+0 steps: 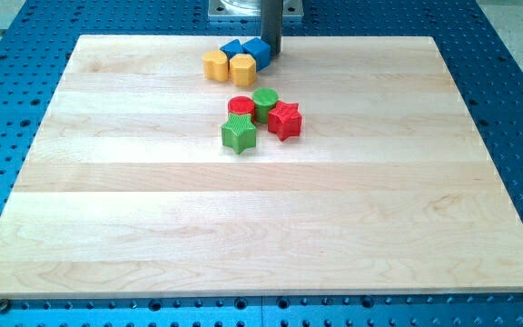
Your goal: Push the red star into the green star
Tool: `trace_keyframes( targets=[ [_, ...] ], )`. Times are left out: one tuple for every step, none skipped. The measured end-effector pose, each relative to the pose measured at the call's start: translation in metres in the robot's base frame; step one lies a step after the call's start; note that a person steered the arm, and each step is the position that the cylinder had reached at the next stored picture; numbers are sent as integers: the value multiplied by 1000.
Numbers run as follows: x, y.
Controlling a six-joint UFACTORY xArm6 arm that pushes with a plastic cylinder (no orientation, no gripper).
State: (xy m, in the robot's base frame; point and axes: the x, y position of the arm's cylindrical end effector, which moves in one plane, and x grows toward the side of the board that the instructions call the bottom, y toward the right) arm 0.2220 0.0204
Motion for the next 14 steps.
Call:
trace_keyframes(
  targets=[
    [0,0],
    [-2,0],
    [-1,1],
    [44,64],
    [74,79],
    [74,79],
    [74,78],
    [74,78],
    [75,81],
    [108,86],
    [112,86],
    [120,72],
    [163,35],
    [173,-5]
  ],
)
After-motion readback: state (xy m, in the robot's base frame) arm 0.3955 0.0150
